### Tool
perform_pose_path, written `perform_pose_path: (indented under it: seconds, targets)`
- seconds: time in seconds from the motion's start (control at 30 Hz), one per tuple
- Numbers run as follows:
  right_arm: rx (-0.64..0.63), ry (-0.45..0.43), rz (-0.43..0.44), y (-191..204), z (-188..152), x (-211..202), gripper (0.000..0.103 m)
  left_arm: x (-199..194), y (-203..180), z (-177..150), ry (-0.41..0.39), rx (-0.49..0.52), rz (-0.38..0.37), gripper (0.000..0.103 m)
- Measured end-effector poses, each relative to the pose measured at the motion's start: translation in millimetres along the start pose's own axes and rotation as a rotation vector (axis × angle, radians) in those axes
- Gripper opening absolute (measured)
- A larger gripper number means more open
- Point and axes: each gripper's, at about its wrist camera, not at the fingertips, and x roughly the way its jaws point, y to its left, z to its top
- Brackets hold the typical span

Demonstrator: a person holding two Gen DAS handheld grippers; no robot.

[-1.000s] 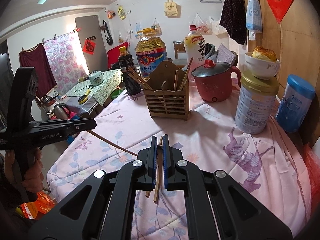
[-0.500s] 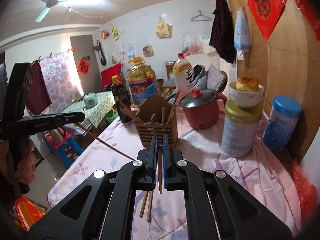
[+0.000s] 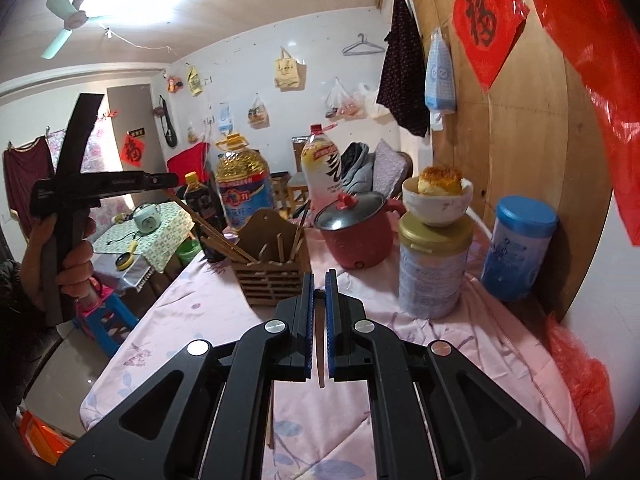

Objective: Organize utensils
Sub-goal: 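Carry the left gripper's chopstick to the holder while the right gripper carries its chopstick there, then open the left gripper over the holder while the right gripper releases its chopstick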

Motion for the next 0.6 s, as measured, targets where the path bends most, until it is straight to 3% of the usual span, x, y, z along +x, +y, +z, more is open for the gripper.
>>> perform_pose_path:
  seconds: [0.43, 0.6]
  targets:
    - [0.000, -0.019, -0.056, 8, 26, 19, 0.006, 55, 38, 20, 0.019, -0.017, 0.007, 0.006]
    - [-0.030, -0.049, -0.036, 17, 52, 36, 0.006, 57, 51, 19, 0.000, -0.046, -0.008, 0.006]
